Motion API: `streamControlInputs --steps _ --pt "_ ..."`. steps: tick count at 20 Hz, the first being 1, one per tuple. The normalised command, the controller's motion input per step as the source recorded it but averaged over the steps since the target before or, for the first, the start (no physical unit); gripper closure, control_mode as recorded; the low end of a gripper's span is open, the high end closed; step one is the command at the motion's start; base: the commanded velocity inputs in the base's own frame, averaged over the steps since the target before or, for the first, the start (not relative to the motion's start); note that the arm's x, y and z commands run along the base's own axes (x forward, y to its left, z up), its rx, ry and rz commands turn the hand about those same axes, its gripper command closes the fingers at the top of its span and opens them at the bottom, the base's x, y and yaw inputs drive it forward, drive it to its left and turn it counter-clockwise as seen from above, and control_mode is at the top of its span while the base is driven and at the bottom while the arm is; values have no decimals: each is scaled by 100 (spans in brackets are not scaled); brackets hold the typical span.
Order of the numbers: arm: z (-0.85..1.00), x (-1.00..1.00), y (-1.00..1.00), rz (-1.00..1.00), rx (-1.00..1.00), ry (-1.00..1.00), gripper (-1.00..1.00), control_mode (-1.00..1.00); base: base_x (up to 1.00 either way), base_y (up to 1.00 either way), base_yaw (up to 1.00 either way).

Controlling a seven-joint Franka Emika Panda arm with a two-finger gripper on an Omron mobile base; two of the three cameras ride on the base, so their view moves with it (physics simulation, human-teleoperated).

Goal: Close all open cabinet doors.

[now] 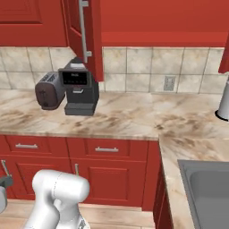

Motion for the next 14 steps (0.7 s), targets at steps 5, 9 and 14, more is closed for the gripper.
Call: streamControlInputs --steps 5,9,14 --pt "0 0 0 0 0 0 -100 100 19 -54 0" --pt "0 0 0 0 0 0 -100 100 22 -55 0" --pt "0 0 0 0 0 0 -100 100 34 -49 0"
